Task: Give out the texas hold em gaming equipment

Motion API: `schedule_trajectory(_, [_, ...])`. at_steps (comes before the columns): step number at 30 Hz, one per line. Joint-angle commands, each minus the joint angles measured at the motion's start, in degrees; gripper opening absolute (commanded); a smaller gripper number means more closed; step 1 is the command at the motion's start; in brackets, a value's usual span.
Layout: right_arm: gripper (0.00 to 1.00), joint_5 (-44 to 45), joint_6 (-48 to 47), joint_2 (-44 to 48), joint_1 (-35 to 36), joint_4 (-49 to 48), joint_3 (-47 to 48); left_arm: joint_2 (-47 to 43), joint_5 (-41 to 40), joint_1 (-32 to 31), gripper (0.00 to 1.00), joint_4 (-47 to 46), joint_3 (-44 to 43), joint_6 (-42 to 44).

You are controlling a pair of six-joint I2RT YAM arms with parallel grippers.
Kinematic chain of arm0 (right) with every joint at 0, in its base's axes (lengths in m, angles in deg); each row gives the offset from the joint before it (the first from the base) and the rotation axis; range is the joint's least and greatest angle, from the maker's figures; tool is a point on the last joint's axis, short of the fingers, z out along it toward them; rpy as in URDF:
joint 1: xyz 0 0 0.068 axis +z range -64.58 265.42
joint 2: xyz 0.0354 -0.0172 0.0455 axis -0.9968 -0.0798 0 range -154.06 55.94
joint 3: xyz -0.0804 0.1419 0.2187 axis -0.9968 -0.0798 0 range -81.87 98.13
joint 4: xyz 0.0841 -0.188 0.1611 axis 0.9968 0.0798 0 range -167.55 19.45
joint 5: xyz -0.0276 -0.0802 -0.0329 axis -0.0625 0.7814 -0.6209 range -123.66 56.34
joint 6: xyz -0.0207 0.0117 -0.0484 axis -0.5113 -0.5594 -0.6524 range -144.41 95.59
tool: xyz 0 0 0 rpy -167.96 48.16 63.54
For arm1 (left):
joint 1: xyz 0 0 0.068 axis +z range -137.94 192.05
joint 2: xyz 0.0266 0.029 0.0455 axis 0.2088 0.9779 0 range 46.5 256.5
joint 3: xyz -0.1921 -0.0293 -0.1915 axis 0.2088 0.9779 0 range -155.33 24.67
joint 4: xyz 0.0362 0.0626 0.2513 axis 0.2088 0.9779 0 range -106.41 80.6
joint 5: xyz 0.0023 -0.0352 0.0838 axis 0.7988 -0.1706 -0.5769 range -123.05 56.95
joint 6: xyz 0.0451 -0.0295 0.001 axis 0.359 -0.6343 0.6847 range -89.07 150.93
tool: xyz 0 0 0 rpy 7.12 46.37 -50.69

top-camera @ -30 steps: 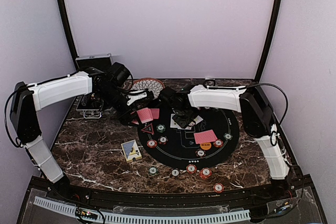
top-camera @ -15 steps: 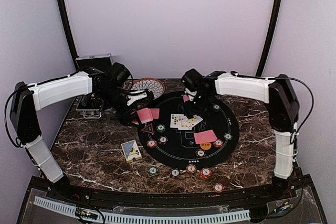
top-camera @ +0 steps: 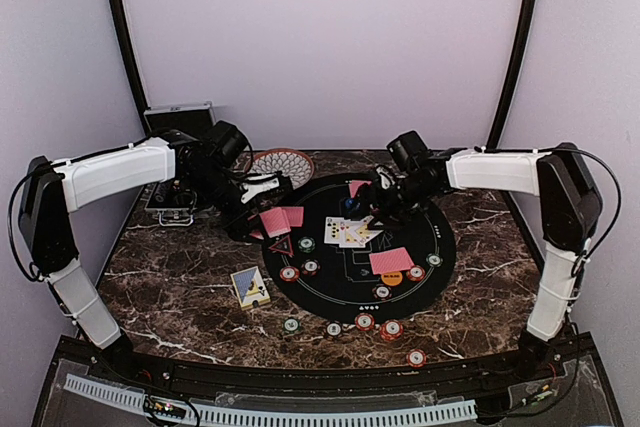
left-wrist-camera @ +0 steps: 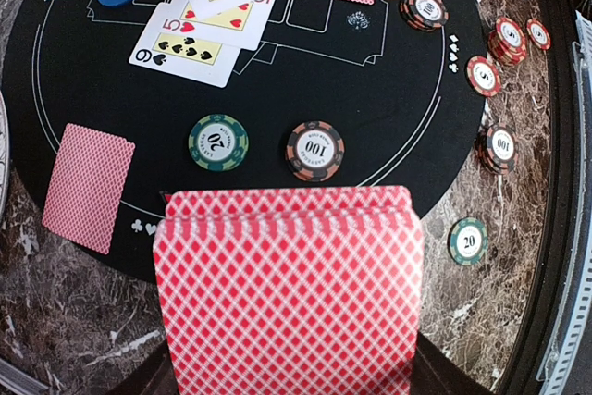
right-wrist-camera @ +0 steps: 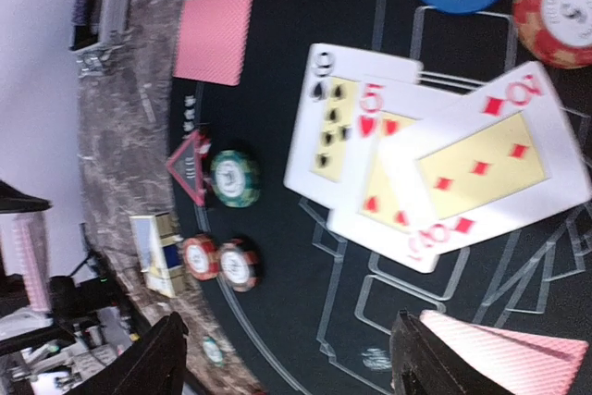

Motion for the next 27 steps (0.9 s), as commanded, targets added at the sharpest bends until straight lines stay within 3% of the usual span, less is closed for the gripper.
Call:
schedule_trajectory(1, [0.78,-15.29,11.06,1.97,2.68,-16.33,-0.55,-3.15,0.70,0.12,0.00,0.01,-0.20,-0.42])
schedule_trajectory(9, [0.78,-19.39,16.58,-3.23,8.26,-22.17,3.74,-3.19,0.72,0.13,0.00,-0.08,-0.28,-0.31])
schedule_trajectory(27, [0.78,-23.58,21.49,-10.80,11.36,-28.72,10.04,-2.74,1.53,0.09,0.00,-0.18,-0.35,-0.09])
